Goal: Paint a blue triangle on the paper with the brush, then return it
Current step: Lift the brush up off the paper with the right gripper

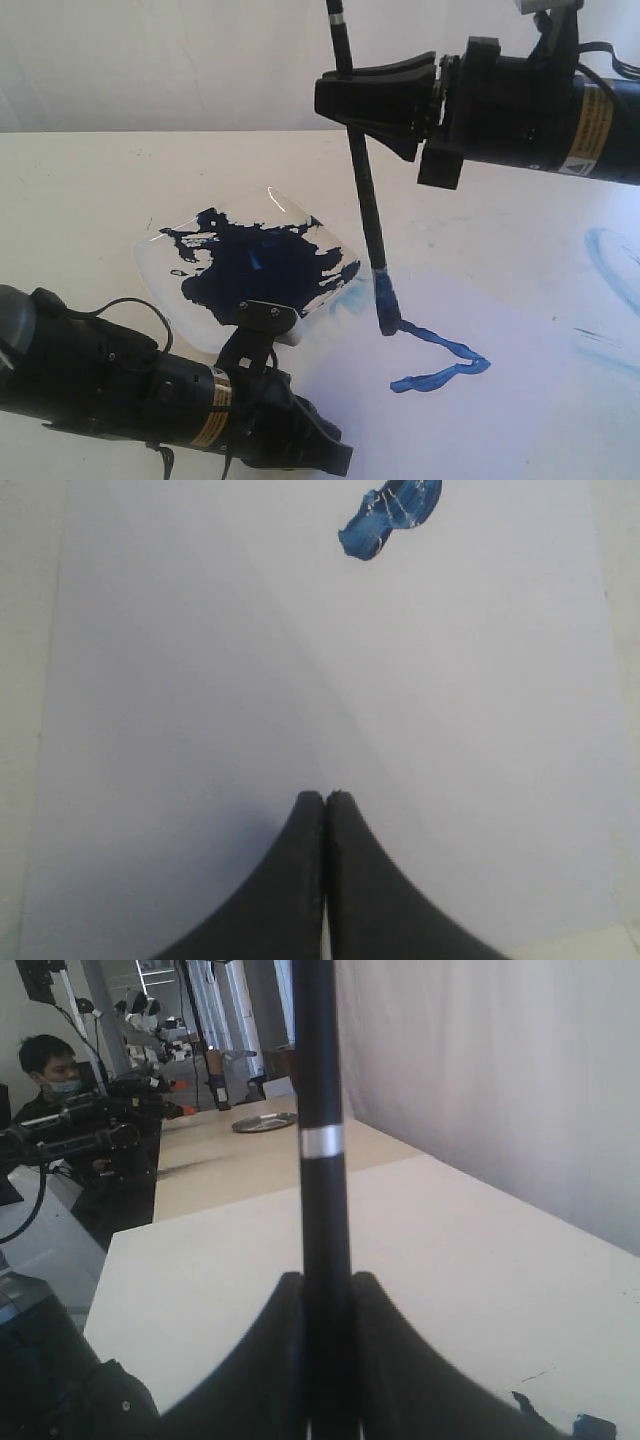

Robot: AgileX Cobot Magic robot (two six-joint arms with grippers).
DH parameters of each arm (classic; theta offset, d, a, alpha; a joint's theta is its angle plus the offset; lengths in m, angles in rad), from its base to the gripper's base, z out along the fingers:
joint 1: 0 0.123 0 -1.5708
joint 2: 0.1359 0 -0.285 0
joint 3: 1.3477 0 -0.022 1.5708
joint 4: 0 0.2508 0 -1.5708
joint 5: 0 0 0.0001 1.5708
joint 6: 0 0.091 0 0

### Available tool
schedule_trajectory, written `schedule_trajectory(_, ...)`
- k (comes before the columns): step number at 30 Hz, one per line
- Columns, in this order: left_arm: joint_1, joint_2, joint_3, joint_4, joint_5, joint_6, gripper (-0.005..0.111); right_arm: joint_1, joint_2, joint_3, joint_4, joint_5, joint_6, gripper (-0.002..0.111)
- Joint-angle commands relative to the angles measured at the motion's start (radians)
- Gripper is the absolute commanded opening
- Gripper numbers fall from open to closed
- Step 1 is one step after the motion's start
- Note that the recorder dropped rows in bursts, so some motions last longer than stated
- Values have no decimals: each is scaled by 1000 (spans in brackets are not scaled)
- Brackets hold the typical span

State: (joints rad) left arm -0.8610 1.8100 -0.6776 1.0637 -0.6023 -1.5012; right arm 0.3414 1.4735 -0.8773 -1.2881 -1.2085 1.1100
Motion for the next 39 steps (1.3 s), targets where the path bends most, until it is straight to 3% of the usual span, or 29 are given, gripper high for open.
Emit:
schedule_trajectory(1, 0, 5, 18, 23, 73, 6, 0, -4, -7, -8, -13, -13, 45, 0)
schedule_trajectory(8, 0, 5, 18, 23, 73, 6, 0, 8, -14, -108, -86, 71, 214, 0)
schedule_trajectory(14, 0, 5, 18, 23, 75, 6, 0, 28, -17, -205, -251, 265, 435, 0)
schedule_trajectory(26, 0, 5, 18, 23, 75, 6, 0, 40, -17, -297, -262, 599, 709, 0)
schedule_trajectory(33, 0, 5, 18, 23, 75, 6, 0, 59, -17, -323, -435, 822, 937, 0)
schedule_trajectory(39, 0, 5, 18, 23, 75, 6, 0, 59, -17, -333, -208, 689, 709, 0)
